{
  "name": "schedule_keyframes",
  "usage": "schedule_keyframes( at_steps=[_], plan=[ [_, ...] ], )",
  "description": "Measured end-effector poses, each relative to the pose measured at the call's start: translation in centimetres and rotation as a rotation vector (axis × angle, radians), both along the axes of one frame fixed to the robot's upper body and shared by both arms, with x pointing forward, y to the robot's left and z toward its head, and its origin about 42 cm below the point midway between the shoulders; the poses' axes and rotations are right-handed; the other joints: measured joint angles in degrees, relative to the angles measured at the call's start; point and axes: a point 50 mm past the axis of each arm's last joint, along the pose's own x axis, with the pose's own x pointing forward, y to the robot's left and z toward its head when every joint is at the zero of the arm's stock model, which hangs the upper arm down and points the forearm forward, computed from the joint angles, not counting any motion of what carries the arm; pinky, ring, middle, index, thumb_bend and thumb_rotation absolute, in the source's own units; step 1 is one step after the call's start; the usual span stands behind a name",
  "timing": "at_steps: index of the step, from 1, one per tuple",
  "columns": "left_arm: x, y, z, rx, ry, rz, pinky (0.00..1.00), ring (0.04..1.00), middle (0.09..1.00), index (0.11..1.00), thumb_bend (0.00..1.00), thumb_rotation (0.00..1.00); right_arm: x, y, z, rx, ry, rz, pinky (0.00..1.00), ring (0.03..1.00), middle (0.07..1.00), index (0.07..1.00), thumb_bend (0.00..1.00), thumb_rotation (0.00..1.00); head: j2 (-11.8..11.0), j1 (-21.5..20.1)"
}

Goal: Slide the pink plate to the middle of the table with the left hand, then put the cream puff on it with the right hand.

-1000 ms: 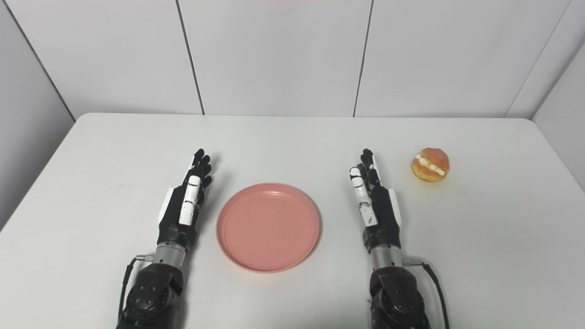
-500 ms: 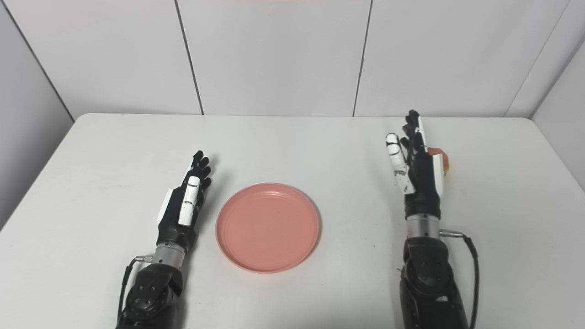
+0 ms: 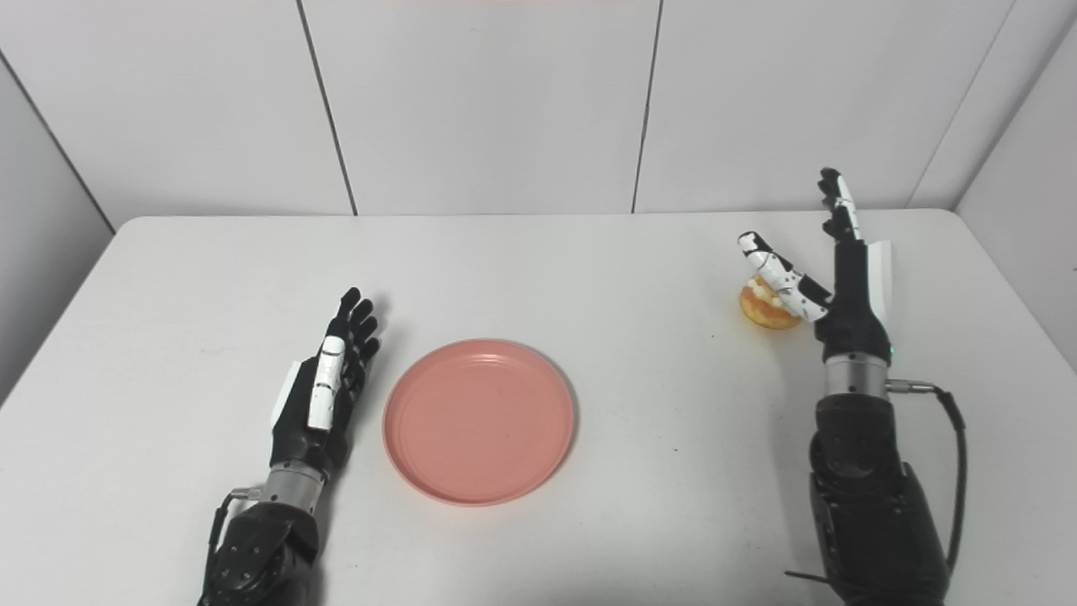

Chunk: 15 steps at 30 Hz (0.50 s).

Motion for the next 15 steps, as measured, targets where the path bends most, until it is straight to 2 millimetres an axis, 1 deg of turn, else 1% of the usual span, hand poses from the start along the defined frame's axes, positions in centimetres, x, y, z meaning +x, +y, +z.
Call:
schedule_keyframes(
  at_steps=[3,5,8,9,11,15],
  plan=[
    [-0.3,0.5,0.0,0.006,0.014,-0.027,1.0,1.0,1.0,1.0,0.57,1.0,0.3,-0.5,0.0,-0.013,0.046,-0.049,0.82,0.898,0.922,0.922,0.7,0.41,0.62,-0.44],
    [-0.4,1.0,0.1,0.008,0.021,-0.051,1.0,1.0,1.0,1.0,0.56,1.0,0.8,-0.4,-0.2,-0.024,0.065,-0.069,0.82,0.893,0.919,0.921,0.72,0.4,0.71,-0.44],
    [-0.5,1.6,0.2,0.011,0.024,-0.06,1.0,1.0,1.0,1.0,0.54,1.0,1.4,-0.4,-0.6,-0.07,0.112,-0.089,0.8,0.886,0.921,0.918,0.77,0.38,0.88,-0.44],
    [-0.5,1.6,0.3,0.009,0.025,-0.061,1.0,1.0,1.0,1.0,0.54,1.0,1.5,-0.5,-0.7,-0.079,0.13,-0.1,0.8,0.888,0.924,0.917,0.78,0.37,1.75,-0.88],
    [-0.5,1.7,0.3,0.011,0.026,-0.059,1.0,1.0,1.0,1.0,0.55,1.0,1.8,-0.5,-0.7,-0.082,0.171,-0.115,0.8,0.903,0.934,0.913,0.81,0.35,1.94,-1.06],
    [-0.5,1.7,0.3,0.008,0.026,-0.061,1.0,1.0,1.0,1.0,0.54,1.0,2.3,-0.9,-1.0,-0.1,0.236,-0.124,0.78,0.895,0.93,0.908,0.83,0.32,2.29,-1.14]
  ],
)
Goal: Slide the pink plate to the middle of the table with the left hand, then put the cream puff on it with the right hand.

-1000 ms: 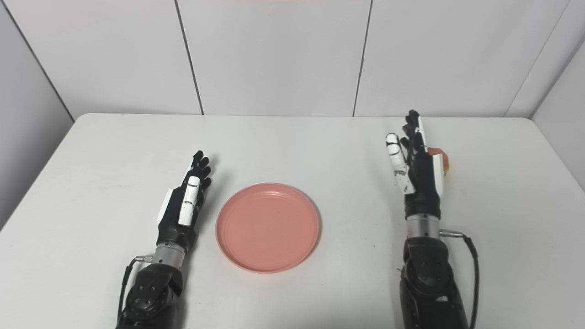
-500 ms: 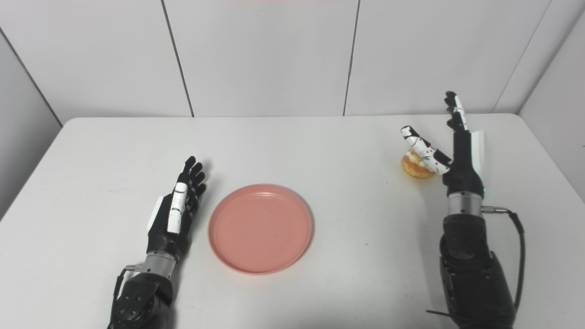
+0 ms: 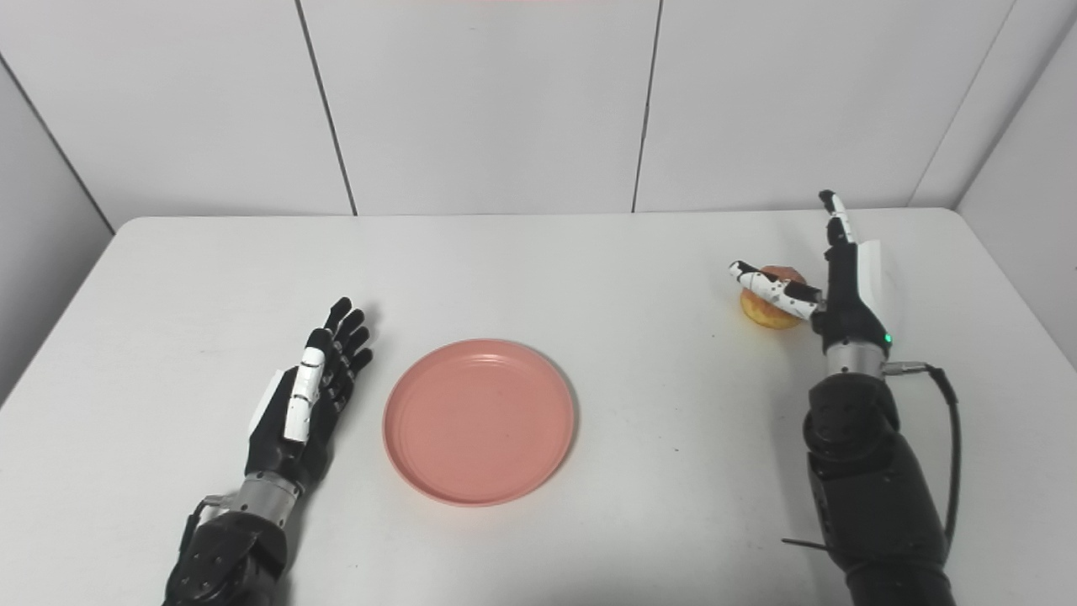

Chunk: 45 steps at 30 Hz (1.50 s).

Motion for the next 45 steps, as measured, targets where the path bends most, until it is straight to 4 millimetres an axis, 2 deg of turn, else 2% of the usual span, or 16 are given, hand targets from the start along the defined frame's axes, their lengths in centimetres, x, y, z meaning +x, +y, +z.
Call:
schedule_keyframes(
  at_steps=[4,9,14,18,19,20,21,23,24,25,30,31,34,37,40,45],
  plan=[
    [0.0,0.2,0.0,-0.005,0.003,-0.003,1.0,1.0,1.0,1.0,0.54,1.0,0.2,-0.1,-0.8,-0.016,0.064,0.006,0.76,0.879,0.921,0.904,0.83,0.3,0.53,-0.09],
    [-0.1,0.3,0.1,-0.006,0.008,-0.011,1.0,1.0,1.0,1.0,0.55,1.0,0.4,0.6,-1.3,-0.029,0.159,0.02,0.81,0.912,0.933,0.898,0.83,0.25,0.62,-0.26],
    [-0.1,0.4,0.1,-0.011,0.008,-0.021,1.0,1.0,1.0,1.0,0.55,1.0,0.7,1.1,-1.1,-0.047,0.192,0.027,0.8,0.905,0.929,0.888,0.76,0.21,0.7,-0.09],
    [-0.2,0.4,0.1,-0.01,0.012,-0.023,1.0,1.0,1.0,1.0,0.55,1.0,0.8,0.9,-0.9,-0.057,0.2,0.014,0.75,0.872,0.904,0.878,0.71,0.15,1.05,0.09],
    [-0.3,0.4,0.1,-0.008,0.012,-0.022,1.0,1.0,1.0,1.0,0.55,1.0,0.8,0.9,-0.8,-0.061,0.202,0.01,0.63,0.769,0.819,0.87,0.7,0.12,1.05,0.09],
    [-0.4,0.4,0.1,-0.007,0.012,-0.022,1.0,1.0,1.0,1.0,0.55,1.0,0.8,0.8,-0.8,-0.062,0.202,0.008,0.43,0.552,0.621,0.865,0.62,0.05,1.05,0.09],
    [-0.4,0.4,0.1,-0.006,0.012,-0.021,1.0,1.0,1.0,1.0,0.56,1.0,0.8,0.8,-0.8,-0.064,0.198,0.004,0.34,0.461,0.552,0.856,0.59,0.02,1.05,0.09],
    [-0.5,0.4,0.1,-0.006,0.013,-0.021,1.0,1.0,1.0,1.0,0.56,1.0,0.8,0.7,-0.6,-0.076,0.186,-0.011,0.26,0.382,0.494,0.809,0.56,0.0,1.05,0.09],
    [-0.5,0.4,0.2,-0.006,0.014,-0.021,1.0,1.0,1.0,1.0,0.56,1.0,0.8,0.7,-0.6,-0.085,0.183,-0.015,0.27,0.401,0.487,0.789,0.55,0.0,1.05,0.26],
    [-0.5,0.4,0.2,-0.006,0.014,-0.021,1.0,1.0,1.0,1.0,0.55,1.0,0.8,0.6,-0.6,-0.096,0.18,-0.018,0.33,0.477,0.491,0.758,0.54,0.0,1.05,0.26],
    [-0.5,0.4,0.2,-0.006,0.015,-0.019,1.0,1.0,1.0,1.0,0.54,1.0,0.7,1.0,-0.8,-0.145,0.16,-0.025,0.32,0.499,0.493,0.674,0.53,0.0,1.32,0.52],
    [-0.5,0.4,0.2,-0.006,0.015,-0.02,1.0,1.0,1.0,1.0,0.55,1.0,0.7,1.2,-0.9,-0.158,0.156,-0.022,0.3,0.476,0.494,0.612,0.52,0.0,1.32,0.53],
    [-0.5,0.3,0.2,-0.009,0.015,-0.019,1.0,1.0,1.0,1.0,0.56,1.0,0.6,1.5,-0.7,-0.196,0.146,-0.017,0.25,0.405,0.527,0.542,0.51,0.0,1.32,0.79],
    [-0.6,0.2,0.3,-0.008,0.013,-0.017,1.0,1.0,1.0,1.0,0.57,1.0,0.4,1.8,-0.2,-0.219,0.143,-0.023,0.23,0.403,0.514,0.518,0.52,0.0,1.32,0.88],
    [-0.6,0.1,0.3,0.002,0.012,-0.017,1.0,1.0,1.0,1.0,0.58,1.0,0.4,1.9,0.2,-0.222,0.144,-0.029,0.19,0.365,0.45,0.518,0.51,0.0,1.41,1.23],
    [-0.6,-0.2,0.3,-0.01,0.014,-0.009,1.0,0.998,1.0,0.986,0.59,1.0,0.0,2.1,1.0,-0.208,0.121,-0.011,0.22,0.374,0.471,0.518,0.51,0.0,1.23,2.28]
  ],
)
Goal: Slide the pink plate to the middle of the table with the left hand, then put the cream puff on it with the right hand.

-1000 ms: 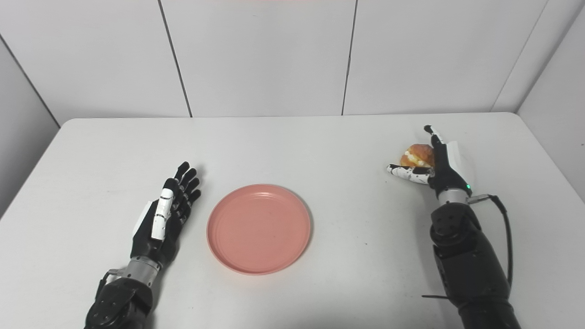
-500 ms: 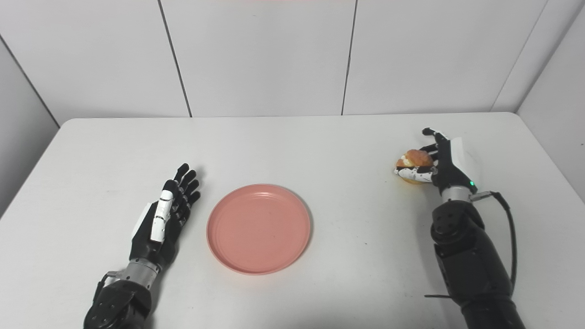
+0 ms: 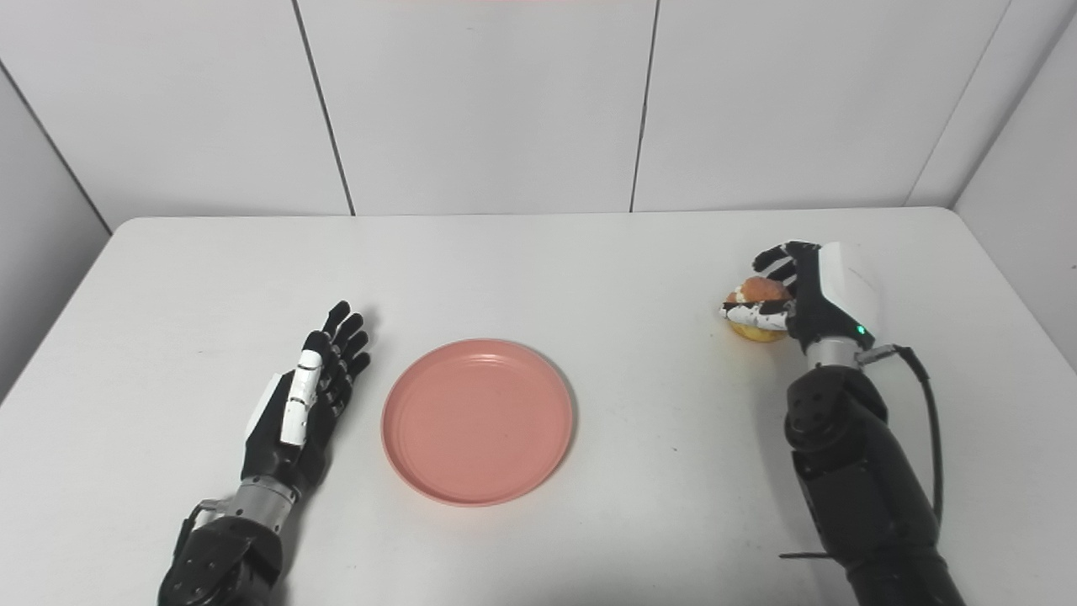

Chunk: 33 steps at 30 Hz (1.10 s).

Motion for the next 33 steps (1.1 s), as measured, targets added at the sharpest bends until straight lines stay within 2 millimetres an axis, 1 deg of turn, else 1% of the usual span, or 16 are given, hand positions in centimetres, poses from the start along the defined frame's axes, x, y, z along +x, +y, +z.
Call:
schedule_keyframes(
  at_steps=[1,4,5,7,8,10,12,15,17,19,23,24,28,30,32,33],
  plan=[
    [0.0,-0.1,0.0,-0.005,0.0,0.002,1.0,0.998,1.0,0.982,0.59,1.0,-0.2,0.2,0.4,0.001,-0.014,0.007,0.24,0.384,0.485,0.513,0.51,0.0,0.0,0.0],
    [0.0,-0.4,0.0,-0.017,0.002,0.017,0.99,0.987,0.991,0.965,0.6,0.97,-1.0,1.4,2.6,0.009,-0.093,0.041,0.22,0.357,0.46,0.532,0.5,0.0,0.0,0.44],
    [0.0,-0.5,0.0,-0.016,0.003,0.023,0.98,0.984,0.988,0.96,0.6,0.97,-1.2,1.9,3.3,0.016,-0.119,0.056,0.23,0.36,0.464,0.535,0.5,0.0,0.0,0.7],
    [0.0,-0.6,-0.1,-0.005,0.002,0.03,0.97,0.978,0.983,0.95,0.59,0.97,-1.7,2.8,4.8,0.045,-0.166,0.096,0.31,0.41,0.521,0.476,0.51,0.0,0.17,0.97],
    [0.0,-0.6,-0.1,-0.004,0.001,0.033,0.97,0.978,0.983,0.95,0.59,0.97,-2.0,3.3,5.3,0.065,-0.182,0.116,0.32,0.412,0.523,0.474,0.51,0.0,0.18,0.97],
    [0.0,-0.8,-0.1,-0.006,0.0,0.035,0.98,0.982,0.986,0.948,0.6,0.97,-2.4,4.1,5.9,0.099,-0.194,0.155,0.36,0.421,0.511,0.491,0.51,0.0,0.26,1.49],
    [0.0,-1.0,-0.1,-0.012,-0.002,0.037,0.97,0.976,0.982,0.944,0.61,0.96,-3.0,5.0,6.6,0.13,-0.214,0.198,0.36,0.413,0.499,0.515,0.51,0.0,0.35,2.02],
    [-0.1,-1.4,-0.1,-0.006,-0.002,0.051,0.97,0.971,0.982,0.946,0.62,0.96,-3.8,6.3,7.4,0.182,-0.241,0.257,0.38,0.436,0.502,0.495,0.51,0.0,0.62,2.29],
    [-0.1,-1.6,-0.2,0.001,-0.002,0.056,0.96,0.967,0.981,0.943,0.61,0.95,-3.9,6.8,7.2,0.225,-0.244,0.282,0.41,0.445,0.5,0.49,0.51,0.0,0.79,2.55],
    [-0.1,-1.7,-0.1,0.009,-0.003,0.063,0.96,0.967,0.981,0.942,0.6,0.96,-4.2,7.3,6.6,0.264,-0.238,0.316,0.42,0.444,0.495,0.496,0.51,0.0,0.88,2.81],
    [-0.2,-1.9,-0.2,0.024,-0.007,0.078,0.94,0.958,0.975,0.938,0.58,0.98,-4.9,8.4,4.7,0.294,-0.19,0.361,0.37,0.422,0.498,0.506,0.51,0.0,1.05,3.34],
    [-0.2,-1.9,-0.1,0.029,-0.007,0.083,0.94,0.963,0.98,0.944,0.59,0.98,-5.1,8.9,4.3,0.3,-0.18,0.371,0.37,0.416,0.498,0.511,0.51,0.0,1.05,3.34],
    [-0.3,-1.9,-0.1,0.031,-0.007,0.081,0.97,0.979,0.991,0.96,0.6,0.99,-6.0,11.3,3.1,0.341,-0.176,0.457,0.35,0.421,0.515,0.493,0.51,0.0,1.32,3.43],
    [-0.3,-2.1,-0.1,0.019,-0.006,0.074,0.98,0.985,0.994,0.967,0.59,0.97,-6.5,12.9,2.6,0.358,-0.174,0.51,0.35,0.419,0.518,0.49,0.51,0.0,1.41,3.52],
    [-0.3,-2.3,-0.1,0.011,-0.005,0.068,0.99,0.988,0.997,0.969,0.6,0.97,-6.8,14.0,2.1,0.36,-0.167,0.551,0.32,0.397,0.514,0.5,0.51,0.0,1.49,3.6],
    [-0.3,-2.4,-0.1,0.006,-0.004,0.065,0.99,0.992,0.999,0.975,0.61,0.99,-7.0,14.4,1.9,0.361,-0.16,0.568,0.36,0.419,0.509,0.491,0.51,0.0,1.49,3.69]
  ],
)
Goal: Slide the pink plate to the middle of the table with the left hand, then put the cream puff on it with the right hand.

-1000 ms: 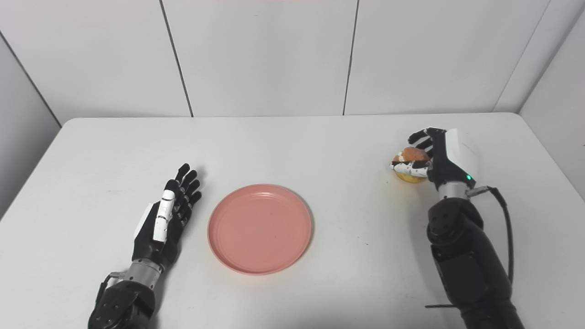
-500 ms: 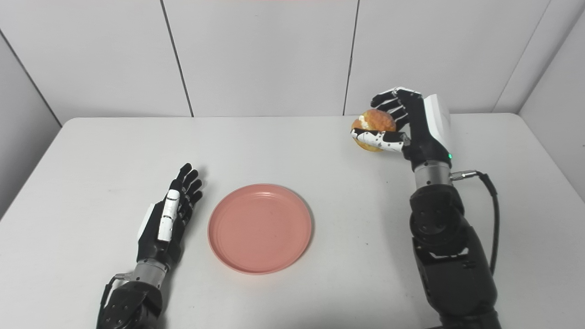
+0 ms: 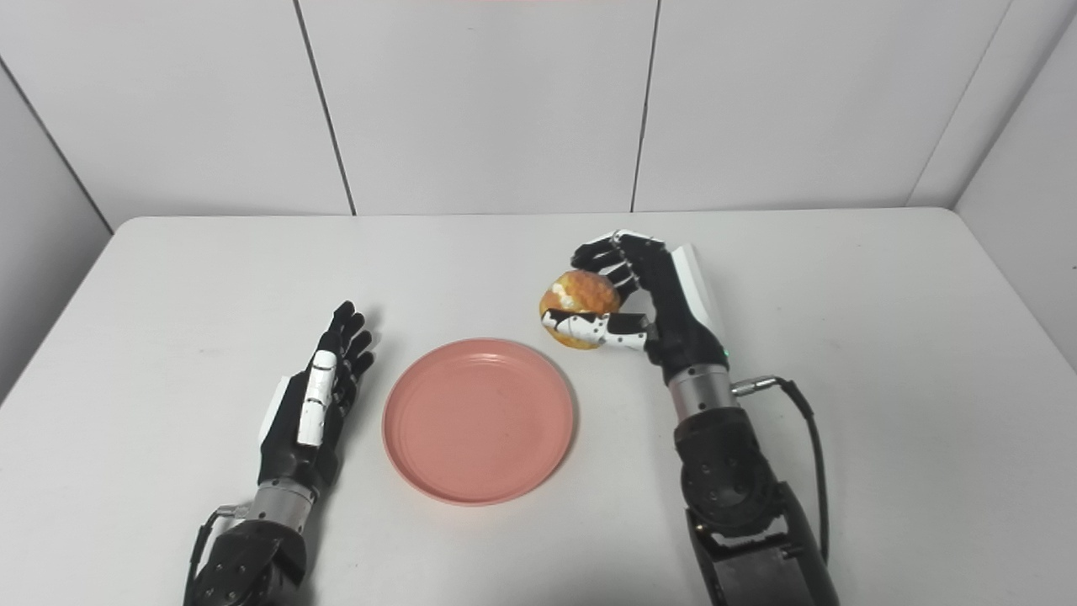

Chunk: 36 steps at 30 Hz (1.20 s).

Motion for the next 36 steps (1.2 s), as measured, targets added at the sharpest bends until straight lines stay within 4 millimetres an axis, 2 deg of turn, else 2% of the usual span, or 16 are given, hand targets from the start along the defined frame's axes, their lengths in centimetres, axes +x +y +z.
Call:
schedule_keyframes(
  at_steps=[3,4,8,12,16,19,22,24,26,35,36],
  plan=[
    [0.0,-0.1,0.1,0.002,0.003,-0.005,1.0,0.993,1.0,0.979,0.6,1.0,-0.6,0.7,-0.7,0.002,0.01,0.039,0.39,0.437,0.525,0.478,0.51,0.0,0.17,0.0],
    [0.0,-0.1,0.2,0.002,0.002,-0.007,1.0,0.997,1.0,0.985,0.59,1.0,-0.7,1.0,-1.1,-0.005,0.017,0.055,0.35,0.421,0.537,0.479,0.51,0.0,0.18,0.0],
    [-0.1,-0.2,0.2,0.003,0.005,-0.024,1.0,1.0,1.0,0.997,0.61,1.0,-1.4,1.9,-2.7,-0.034,0.04,0.112,0.34,0.414,0.549,0.474,0.5,0.0,0.35,0.0],
    [-0.2,-0.1,0.6,0.032,0.02,-0.062,1.0,1.0,1.0,1.0,0.6,1.0,-1.9,2.6,-3.5,-0.068,0.055,0.147,0.27,0.447,0.537,0.459,0.51,0.0,0.53,0.0],
    [-0.3,-0.2,0.8,0.034,0.033,-0.07,1.0,1.0,1.0,1.0,0.61,1.0,-2.2,2.9,-3.7,-0.078,0.039,0.174,0.35,0.43,0.551,0.468,0.51,0.0,0.62,0.26],
    [-0.3,-0.3,0.8,0.035,0.033,-0.073,1.0,1.0,1.0,1.0,0.6,1.0,-2.3,3.3,-4.2,-0.089,0.022,0.204,0.37,0.435,0.544,0.467,0.51,0.0,0.62,0.35],
    [-0.3,-0.5,0.8,0.048,0.031,-0.076,1.0,1.0,1.0,1.0,0.59,1.0,-2.4,3.9,-5.7,-0.145,0.028,0.238,0.35,0.43,0.55,0.469,0.51,0.0,0.62,0.27],
    [-0.3,-0.5,0.9,0.053,0.03,-0.076,1.0,1.0,1.0,1.0,0.6,1.0,-2.5,4.2,-6.9,-0.185,0.034,0.254,0.38,0.445,0.545,0.462,0.51,0.0,0.7,0.35],
    [-0.3,-0.5,0.9,0.055,0.031,-0.076,1.0,1.0,1.0,1.0,0.6,1.0,-2.6,4.2,-7.6,-0.218,0.029,0.257,0.35,0.484,0.559,0.466,0.49,0.0,0.79,0.44],
    [-0.3,-0.6,0.9,0.06,0.033,-0.08,1.0,1.0,1.0,1.0,0.6,1.0,-2.5,3.9,-8.0,-0.351,-0.097,0.263,0.35,0.496,0.556,0.477,0.49,0.0,0.79,0.44],
    [-0.3,-0.6,0.9,0.06,0.034,-0.081,1.0,1.0,1.0,1.0,0.61,1.0,-2.5,3.9,-7.9,-0.363,-0.106,0.267,0.36,0.514,0.641,0.487,0.48,0.0,0.97,0.53]
  ],
)
